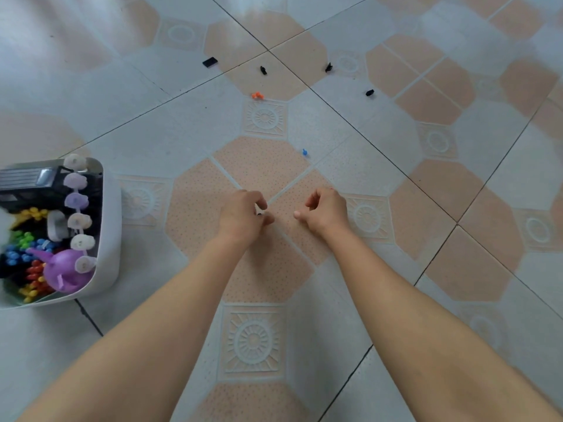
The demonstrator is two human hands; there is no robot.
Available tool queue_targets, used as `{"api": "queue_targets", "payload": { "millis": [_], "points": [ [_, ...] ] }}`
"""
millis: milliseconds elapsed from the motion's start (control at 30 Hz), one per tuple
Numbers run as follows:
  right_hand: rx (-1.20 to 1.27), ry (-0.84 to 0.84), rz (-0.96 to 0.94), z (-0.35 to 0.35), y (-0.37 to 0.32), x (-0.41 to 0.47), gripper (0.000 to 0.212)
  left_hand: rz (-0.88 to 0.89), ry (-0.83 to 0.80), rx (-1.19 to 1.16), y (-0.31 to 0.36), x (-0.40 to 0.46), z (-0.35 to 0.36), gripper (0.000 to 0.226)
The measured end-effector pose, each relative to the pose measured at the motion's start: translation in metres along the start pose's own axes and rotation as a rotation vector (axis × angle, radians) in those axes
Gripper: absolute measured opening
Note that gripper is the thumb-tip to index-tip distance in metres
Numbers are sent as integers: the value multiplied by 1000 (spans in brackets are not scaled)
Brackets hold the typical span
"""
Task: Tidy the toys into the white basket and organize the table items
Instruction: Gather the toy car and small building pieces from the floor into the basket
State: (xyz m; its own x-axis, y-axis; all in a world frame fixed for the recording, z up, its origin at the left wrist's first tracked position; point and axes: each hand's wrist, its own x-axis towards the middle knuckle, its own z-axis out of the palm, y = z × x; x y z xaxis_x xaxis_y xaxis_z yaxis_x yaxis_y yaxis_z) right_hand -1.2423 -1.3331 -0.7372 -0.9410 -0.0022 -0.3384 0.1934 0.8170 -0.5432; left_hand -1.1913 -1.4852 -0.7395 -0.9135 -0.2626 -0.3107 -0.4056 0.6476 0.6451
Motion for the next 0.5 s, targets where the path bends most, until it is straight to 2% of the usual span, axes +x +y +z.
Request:
{"api": "queue_targets", "payload": {
  "millis": [100, 233, 267, 333, 433, 500],
  "points": [
    [-90, 1, -36, 2, -1, 4, 22, 103, -26, 76, 2, 2, 6, 8],
    [-143, -28, -33, 2, -2, 8, 19, 151, -15, 187, 1, 6, 9, 1],
    [-134, -44, -24, 1, -3, 9, 20, 141, -12, 184, 0, 7, 9, 6],
    [-17, -77, 45, -3, -4, 9, 24, 60, -34, 50, -1, 4, 5, 16],
    [377, -196, 206, -8, -16, 2, 21, -43, -65, -294, 0, -6, -19, 17],
    [534, -293, 168, -7, -36, -8, 18, -55, -64, -440, -1, -15, -47, 13]
  ]
}}
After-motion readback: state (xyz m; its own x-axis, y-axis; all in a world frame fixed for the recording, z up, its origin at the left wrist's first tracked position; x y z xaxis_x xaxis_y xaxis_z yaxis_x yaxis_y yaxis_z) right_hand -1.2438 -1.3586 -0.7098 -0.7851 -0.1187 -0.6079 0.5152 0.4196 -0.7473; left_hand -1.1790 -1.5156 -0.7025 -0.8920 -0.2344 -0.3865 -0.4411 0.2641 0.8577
